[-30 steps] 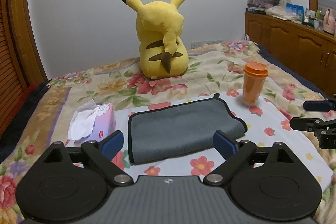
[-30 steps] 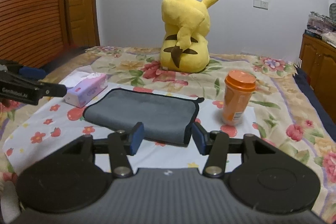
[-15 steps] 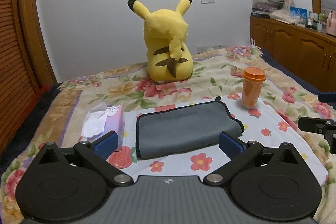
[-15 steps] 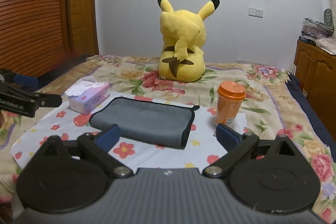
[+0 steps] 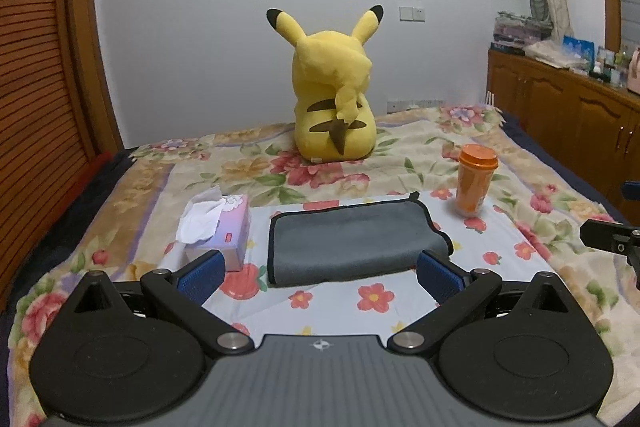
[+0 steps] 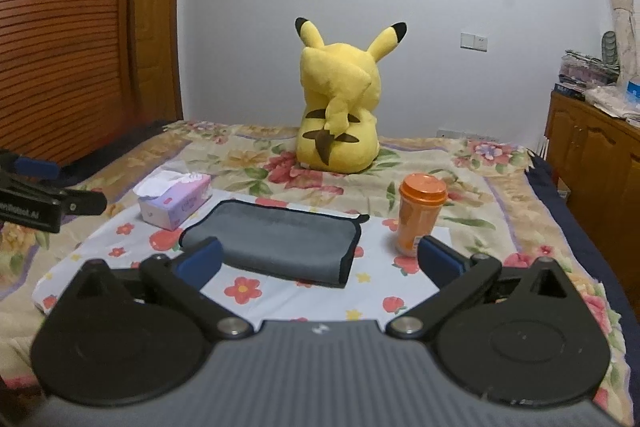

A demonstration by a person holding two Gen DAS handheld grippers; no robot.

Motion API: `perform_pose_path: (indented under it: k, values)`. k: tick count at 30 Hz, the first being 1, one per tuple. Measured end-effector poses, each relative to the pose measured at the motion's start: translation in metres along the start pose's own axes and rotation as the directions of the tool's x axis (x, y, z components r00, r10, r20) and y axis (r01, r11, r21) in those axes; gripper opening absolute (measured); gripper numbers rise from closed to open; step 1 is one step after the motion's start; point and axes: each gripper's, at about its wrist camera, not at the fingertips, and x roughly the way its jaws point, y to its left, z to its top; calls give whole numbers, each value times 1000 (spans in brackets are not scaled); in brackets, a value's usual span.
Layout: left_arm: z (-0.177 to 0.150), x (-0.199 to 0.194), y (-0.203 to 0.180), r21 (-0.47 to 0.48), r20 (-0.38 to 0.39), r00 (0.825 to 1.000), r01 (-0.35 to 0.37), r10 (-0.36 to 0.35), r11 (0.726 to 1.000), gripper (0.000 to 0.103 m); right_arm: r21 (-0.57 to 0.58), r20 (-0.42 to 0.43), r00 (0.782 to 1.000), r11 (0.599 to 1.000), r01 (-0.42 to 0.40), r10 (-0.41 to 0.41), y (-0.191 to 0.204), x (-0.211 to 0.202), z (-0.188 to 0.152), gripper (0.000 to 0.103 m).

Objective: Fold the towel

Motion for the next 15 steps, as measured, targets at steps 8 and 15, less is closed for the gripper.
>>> perform_pose_path:
  k: [8,15]
  values:
    - [-16,-24,-5,10,7,1000,-2,1,1000,103,22,13,1000,1000,5,-5,5,-20,-4,103]
    - [-28,-31,-10,6,-1,1000,9,-9,1000,103,25,26,1000,1000,12,-13,9,-33,-14,103]
